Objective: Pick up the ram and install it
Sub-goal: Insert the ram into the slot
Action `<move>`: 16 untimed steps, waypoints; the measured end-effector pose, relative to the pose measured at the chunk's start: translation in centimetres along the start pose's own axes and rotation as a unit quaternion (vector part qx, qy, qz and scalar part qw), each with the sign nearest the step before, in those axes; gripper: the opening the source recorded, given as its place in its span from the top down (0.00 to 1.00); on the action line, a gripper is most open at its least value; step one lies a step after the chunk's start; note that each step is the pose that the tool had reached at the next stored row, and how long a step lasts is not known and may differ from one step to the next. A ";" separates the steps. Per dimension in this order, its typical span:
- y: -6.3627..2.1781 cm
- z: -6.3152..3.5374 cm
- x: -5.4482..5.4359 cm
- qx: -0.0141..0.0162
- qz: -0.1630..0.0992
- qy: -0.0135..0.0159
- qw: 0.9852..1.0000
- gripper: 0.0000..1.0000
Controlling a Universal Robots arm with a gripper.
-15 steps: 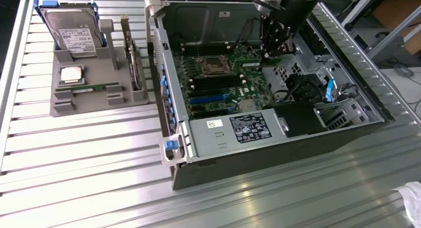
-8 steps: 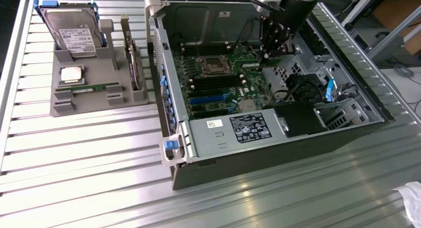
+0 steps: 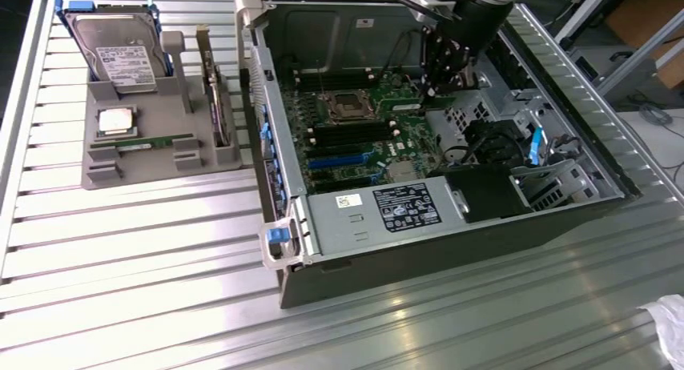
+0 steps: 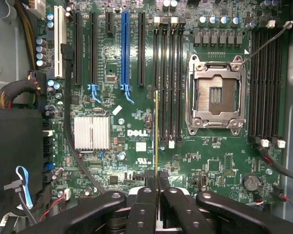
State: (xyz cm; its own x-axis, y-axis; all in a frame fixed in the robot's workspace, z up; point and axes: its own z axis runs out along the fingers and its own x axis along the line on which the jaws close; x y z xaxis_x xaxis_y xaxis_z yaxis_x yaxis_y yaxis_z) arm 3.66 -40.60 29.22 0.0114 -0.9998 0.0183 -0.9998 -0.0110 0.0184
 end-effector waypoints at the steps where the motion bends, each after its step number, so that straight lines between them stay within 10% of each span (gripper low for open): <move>1: 0.30 0.06 0.0 0.000 0.000 0.000 1.000 0.88; 16: 3.10 0.71 0.0 0.000 0.000 0.000 1.000 0.88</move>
State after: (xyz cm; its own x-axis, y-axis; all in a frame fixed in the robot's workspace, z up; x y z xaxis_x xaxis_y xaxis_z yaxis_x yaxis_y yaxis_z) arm 0.54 -40.60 28.57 0.0114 -0.9998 0.0183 -0.9998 -0.0111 0.0184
